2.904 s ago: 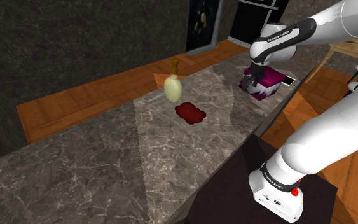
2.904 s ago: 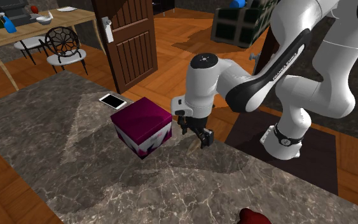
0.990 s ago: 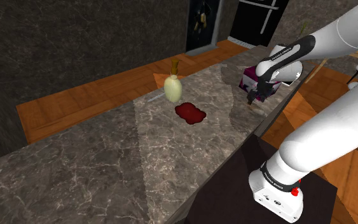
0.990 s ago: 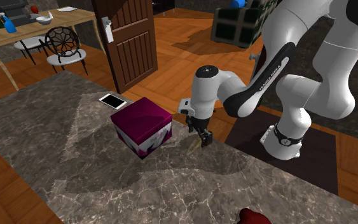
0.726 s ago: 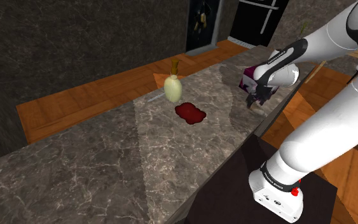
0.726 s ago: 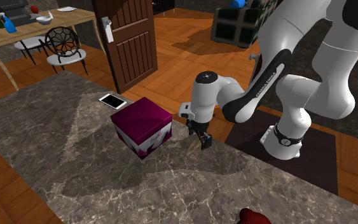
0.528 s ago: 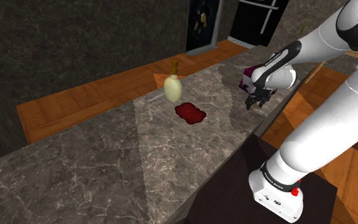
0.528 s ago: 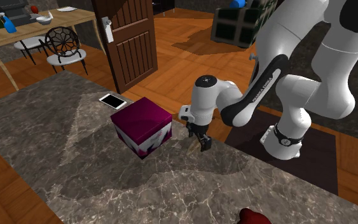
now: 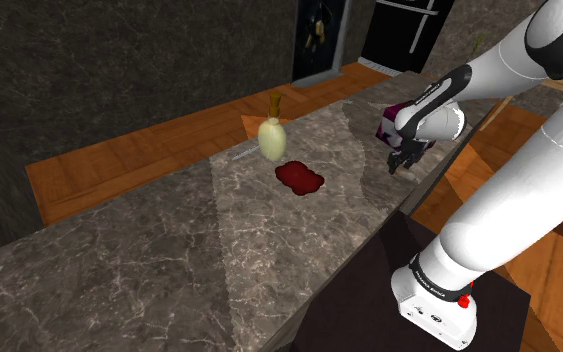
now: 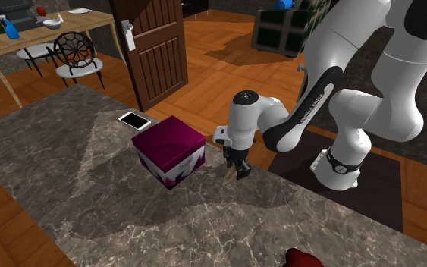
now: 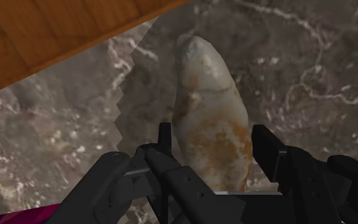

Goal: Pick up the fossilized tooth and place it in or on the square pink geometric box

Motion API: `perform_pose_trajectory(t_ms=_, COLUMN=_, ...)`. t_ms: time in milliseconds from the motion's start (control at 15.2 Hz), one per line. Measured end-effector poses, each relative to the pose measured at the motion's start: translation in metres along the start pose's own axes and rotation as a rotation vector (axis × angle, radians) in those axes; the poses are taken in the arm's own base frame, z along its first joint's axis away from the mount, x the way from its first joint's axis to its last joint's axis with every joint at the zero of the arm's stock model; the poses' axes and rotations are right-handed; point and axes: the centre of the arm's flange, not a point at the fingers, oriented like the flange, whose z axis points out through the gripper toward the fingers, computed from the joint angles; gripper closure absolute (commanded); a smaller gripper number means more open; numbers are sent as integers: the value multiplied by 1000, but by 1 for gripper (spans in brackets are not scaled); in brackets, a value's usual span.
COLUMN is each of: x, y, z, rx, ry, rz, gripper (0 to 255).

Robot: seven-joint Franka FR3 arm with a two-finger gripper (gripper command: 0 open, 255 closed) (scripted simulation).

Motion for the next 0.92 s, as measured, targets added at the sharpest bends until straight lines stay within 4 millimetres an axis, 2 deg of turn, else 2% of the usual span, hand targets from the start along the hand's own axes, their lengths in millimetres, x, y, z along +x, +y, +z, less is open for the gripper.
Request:
perform_pose_trajectory(t_ms=594, x=0, y=0, z=0, rx=0, ry=0, rz=0, gripper=255)
perform_pose_trajectory(t_ms=924, x=1, y=2, z=-21, rx=1, ry=0, rz=0, gripper=255)
